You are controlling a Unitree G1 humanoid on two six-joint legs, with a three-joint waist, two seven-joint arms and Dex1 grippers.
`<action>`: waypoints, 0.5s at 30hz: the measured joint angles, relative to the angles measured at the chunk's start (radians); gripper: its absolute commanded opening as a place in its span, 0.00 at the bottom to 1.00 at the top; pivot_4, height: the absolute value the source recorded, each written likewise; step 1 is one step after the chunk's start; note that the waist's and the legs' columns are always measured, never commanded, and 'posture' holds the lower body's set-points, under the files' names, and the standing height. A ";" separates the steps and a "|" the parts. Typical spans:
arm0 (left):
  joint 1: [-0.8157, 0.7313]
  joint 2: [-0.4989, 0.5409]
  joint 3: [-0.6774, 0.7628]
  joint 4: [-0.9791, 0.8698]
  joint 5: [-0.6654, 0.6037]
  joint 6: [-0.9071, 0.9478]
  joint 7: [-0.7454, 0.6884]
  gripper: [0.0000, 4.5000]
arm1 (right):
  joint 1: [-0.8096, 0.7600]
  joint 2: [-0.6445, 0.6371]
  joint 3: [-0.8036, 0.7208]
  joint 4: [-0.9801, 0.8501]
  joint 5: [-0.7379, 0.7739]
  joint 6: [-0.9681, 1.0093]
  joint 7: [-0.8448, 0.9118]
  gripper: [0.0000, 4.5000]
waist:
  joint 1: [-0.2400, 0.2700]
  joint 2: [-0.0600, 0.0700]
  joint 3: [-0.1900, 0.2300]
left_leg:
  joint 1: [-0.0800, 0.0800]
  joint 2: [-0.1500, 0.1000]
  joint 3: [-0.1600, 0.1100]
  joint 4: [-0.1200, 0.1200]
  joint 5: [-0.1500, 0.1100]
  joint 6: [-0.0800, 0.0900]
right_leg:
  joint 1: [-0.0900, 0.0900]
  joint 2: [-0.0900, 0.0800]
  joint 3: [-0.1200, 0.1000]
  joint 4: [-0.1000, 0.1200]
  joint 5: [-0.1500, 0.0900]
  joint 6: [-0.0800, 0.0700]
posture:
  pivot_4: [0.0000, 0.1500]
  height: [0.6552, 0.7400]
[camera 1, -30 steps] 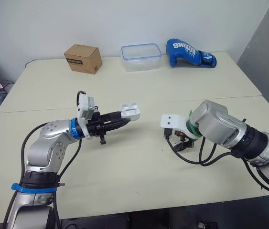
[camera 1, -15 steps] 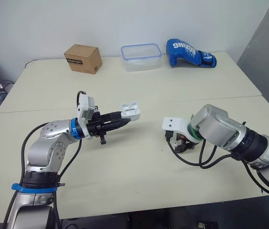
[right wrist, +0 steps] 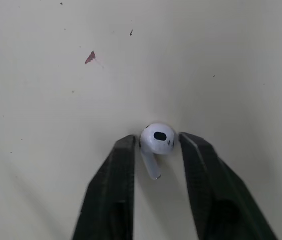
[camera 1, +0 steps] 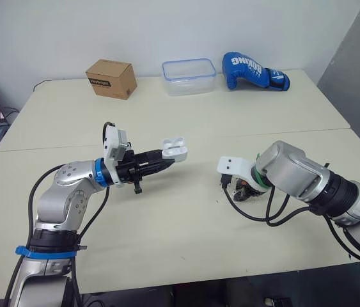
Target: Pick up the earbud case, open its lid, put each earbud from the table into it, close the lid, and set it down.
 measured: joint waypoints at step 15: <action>0.003 -0.013 0.000 0.000 0.014 -0.015 0.022 0.17 | 0.037 -0.002 -0.143 -0.055 0.100 0.036 -0.022 0.09 | 0.002 0.000 0.000 | 0.000 0.000 0.000 0.000 0.000 0.000 | 0.000 0.000 0.000 0.000 0.000 0.000 | 1.00 0.89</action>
